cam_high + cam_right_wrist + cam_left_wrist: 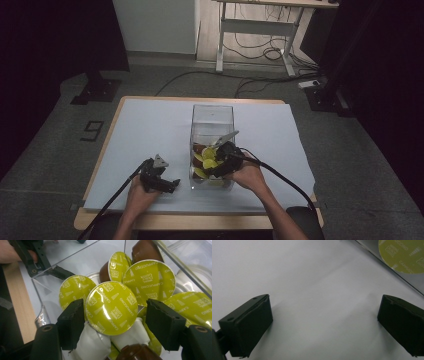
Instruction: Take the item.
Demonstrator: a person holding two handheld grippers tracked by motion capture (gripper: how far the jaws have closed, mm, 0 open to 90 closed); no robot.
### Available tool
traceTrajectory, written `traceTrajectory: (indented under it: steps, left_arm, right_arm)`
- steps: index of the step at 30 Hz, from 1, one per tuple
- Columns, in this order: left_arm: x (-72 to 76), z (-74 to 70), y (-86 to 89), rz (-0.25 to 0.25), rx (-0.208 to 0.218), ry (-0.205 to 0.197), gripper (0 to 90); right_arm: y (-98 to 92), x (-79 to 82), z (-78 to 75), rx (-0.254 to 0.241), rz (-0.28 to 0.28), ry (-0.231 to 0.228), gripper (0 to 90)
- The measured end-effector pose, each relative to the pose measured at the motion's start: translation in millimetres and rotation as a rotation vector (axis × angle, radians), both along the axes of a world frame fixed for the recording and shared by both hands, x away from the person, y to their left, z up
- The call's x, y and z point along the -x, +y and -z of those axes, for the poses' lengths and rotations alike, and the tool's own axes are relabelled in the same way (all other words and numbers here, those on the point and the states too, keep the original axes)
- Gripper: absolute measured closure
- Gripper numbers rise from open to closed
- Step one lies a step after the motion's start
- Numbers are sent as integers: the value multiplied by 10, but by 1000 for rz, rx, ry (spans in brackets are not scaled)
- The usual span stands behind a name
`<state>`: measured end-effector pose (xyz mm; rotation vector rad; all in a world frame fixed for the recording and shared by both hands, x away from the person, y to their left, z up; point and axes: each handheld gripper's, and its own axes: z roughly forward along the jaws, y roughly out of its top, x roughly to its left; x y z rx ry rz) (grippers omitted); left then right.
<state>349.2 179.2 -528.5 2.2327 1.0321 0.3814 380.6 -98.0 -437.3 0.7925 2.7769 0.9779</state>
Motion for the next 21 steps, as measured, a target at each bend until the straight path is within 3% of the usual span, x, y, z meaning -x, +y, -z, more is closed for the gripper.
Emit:
traceTrajectory:
  steps: [5, 12, 17, 21]
  left_arm:
    - [0, 0, 0, 0, 0, 0, 0]
    - [0, 0, 0, 0, 0, 0, 0]
    - [0, 0, 0, 0, 0, 0, 0]
    - [0, 0, 0, 0, 0, 0, 0]
  right_arm:
    - [50, -35, 66, 17, 5, 23, 316]
    - [113, -48, 106, 43, 5, 22, 303]
    - [127, -39, 83, 38, -2, 12, 372]
    - [133, -29, 84, 44, -1, 6, 376]
